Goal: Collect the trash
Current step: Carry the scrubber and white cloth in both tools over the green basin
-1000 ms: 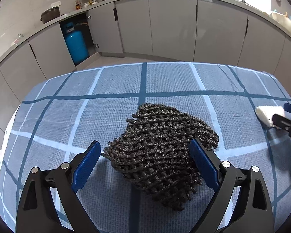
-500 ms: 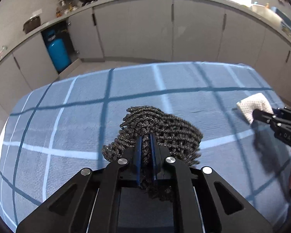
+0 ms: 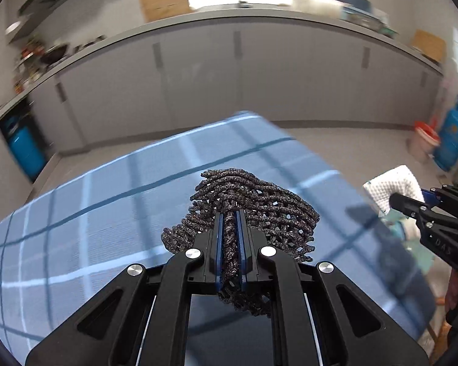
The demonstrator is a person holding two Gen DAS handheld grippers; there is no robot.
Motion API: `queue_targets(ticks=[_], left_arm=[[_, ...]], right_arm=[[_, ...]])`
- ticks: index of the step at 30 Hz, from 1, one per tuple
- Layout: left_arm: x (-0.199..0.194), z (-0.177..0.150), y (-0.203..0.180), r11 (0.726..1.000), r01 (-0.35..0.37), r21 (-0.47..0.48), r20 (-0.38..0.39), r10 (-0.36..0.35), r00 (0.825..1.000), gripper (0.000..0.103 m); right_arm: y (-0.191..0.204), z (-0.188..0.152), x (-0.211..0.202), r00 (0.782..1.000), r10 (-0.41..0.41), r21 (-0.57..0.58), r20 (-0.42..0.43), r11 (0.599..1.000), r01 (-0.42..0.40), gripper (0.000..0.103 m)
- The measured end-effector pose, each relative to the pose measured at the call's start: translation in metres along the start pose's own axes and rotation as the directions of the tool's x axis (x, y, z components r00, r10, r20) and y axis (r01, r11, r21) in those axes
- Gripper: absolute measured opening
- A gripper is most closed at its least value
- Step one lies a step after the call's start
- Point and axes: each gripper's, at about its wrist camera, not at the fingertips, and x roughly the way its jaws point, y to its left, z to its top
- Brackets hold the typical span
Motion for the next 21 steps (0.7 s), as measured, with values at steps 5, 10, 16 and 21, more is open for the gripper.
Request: queue_targets(ticks=[5, 10, 16, 21], left_arm=[[0.002, 0.011, -0.068, 0.993, 0.080, 0.091, 0.006, -0.081, 0.997, 0.010], [-0.001, 0.017, -0.125, 0.975, 0.156, 0.159, 0.011, -0.160, 0.987, 0.010], [0.008, 0.011, -0.188, 0.948, 0.233, 0.218, -0.020, -0.235, 0.972, 0.010], [0.021, 0.002, -0.227, 0.924, 0.285, 0.256, -0.055, -0.280, 0.958, 0.013]], right_arm=[[-0.053, -0.023, -0.020, 0.997, -0.075, 0.077, 0.005, 0.994, 0.074, 0.026], [-0.092, -0.043, -0.031, 0.992, -0.130, 0.137, -0.001, 0.982, 0.129, 0.026], [-0.127, -0.065, -0.032, 0.985, -0.171, 0.193, -0.023, 0.966, 0.172, 0.026], [-0.150, -0.080, -0.025, 0.980, -0.196, 0.237, -0.028, 0.951, 0.197, 0.040]])
